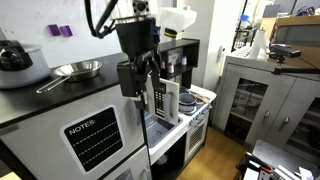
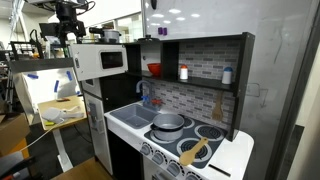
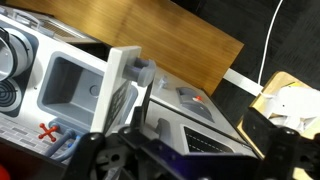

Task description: Close the top door

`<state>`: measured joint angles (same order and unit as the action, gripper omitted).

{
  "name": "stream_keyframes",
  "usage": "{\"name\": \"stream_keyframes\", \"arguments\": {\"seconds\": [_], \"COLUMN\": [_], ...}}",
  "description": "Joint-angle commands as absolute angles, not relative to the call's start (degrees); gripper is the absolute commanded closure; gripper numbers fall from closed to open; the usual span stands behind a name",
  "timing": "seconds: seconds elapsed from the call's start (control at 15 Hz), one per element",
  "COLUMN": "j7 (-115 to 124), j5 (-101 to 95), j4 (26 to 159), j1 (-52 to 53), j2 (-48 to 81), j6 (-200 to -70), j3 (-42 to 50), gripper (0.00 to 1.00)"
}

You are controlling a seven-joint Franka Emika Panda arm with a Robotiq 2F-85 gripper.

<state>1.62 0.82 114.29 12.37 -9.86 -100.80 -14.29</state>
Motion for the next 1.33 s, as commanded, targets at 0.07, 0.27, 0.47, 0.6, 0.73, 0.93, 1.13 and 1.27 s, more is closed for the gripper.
{"name": "stream_keyframes", "arguments": {"seconds": [0.07, 0.27, 0.47, 0.6, 0.73, 0.93, 1.13, 1.27], "j7": [-1.95, -4.24, -6.47, -8.0, -9.04, -9.96, -10.65, -10.9], "j5": [-0.34, -2.16, -5.03, -7.01, -8.62, -10.59, -12.36, -13.4], "j4": [114.09, 116.32, 119.04, 121.0, 122.56, 124.99, 127.14, 128.46], "j1": [12.29, 11.99, 11.62, 11.3, 10.91, 10.1, 8.86, 7.99], "j2": [-7.81, -7.86, -8.54, -9.41, -10.1, -11.82, -13.56, -14.45], "j6": [-101.05, -102.62, -104.52, -106.47, -108.41, -112.47, -116.45, -119.03], "j3": [-13.43, -12.58, -11.65, -10.87, -10.13, -8.78, -7.15, -6.1], "gripper": [0.0, 0.0, 0.0, 0.0, 0.0, 0.0, 0.0, 0.0]}}
